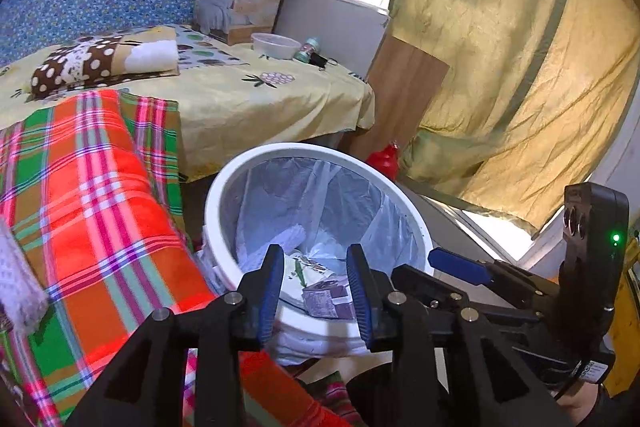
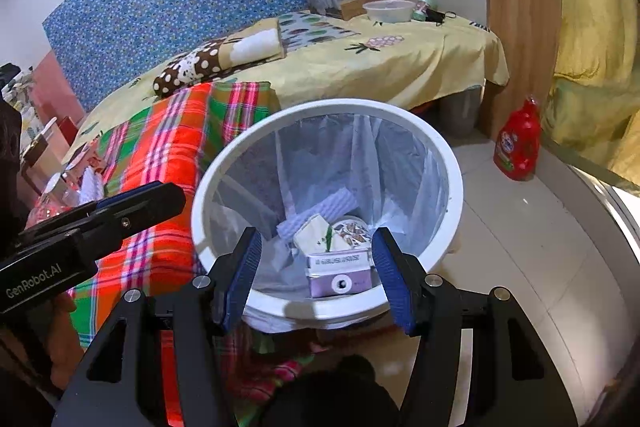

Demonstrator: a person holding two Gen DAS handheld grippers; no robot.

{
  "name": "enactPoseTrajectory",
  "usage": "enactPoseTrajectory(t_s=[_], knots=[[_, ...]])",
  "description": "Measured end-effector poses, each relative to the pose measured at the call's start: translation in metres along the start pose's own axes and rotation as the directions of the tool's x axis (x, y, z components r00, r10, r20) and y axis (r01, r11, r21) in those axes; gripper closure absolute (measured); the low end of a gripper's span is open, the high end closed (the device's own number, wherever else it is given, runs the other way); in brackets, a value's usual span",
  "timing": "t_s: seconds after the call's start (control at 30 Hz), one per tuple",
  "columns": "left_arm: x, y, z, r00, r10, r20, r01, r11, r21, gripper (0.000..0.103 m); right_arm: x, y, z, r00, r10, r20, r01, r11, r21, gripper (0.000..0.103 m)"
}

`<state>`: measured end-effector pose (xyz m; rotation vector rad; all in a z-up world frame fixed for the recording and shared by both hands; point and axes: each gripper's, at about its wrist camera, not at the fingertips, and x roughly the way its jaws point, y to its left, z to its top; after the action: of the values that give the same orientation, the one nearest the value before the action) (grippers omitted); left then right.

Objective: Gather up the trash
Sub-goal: 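Move both open tools back over the bed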

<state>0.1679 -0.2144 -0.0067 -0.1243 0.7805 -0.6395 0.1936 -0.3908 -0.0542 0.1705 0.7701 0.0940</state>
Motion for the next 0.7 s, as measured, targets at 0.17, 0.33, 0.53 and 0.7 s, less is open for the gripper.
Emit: enactPoseTrajectory(t_s=[0.17, 0.33, 0.53, 0.7], knots=[[-0.020, 0.007, -0.006, 0.999, 0.042, 0.023, -0.042, 0.999, -0.022, 0.071, -0.006, 0.011, -0.001, 0.999, 0.029, 0.016, -0.029, 0.999, -0.018, 0.044], [-0.043, 0.016, -0.019, 0.993, 0.107, 0.041, -0.105, 0.993, -0.049, 0.071, -0.013, 0.023, -0.003, 0.996, 0.076, 0.035, -0.075, 0.996, -0.044, 0.044], [-0.068, 0.028, -0.034, 0.983, 0.175, 0.062, -0.170, 0.982, -0.088, 0.071, -0.020, 0.042, -0.008, 0.990, 0.129, 0.049, -0.125, 0.989, -0.081, 0.044], [-0.088, 0.041, -0.047, 0.973, 0.224, 0.062, -0.217, 0.970, -0.110, 0.071, -0.017, 0.057, -0.010, 0.984, 0.171, 0.038, -0.166, 0.980, -0.113, 0.044]])
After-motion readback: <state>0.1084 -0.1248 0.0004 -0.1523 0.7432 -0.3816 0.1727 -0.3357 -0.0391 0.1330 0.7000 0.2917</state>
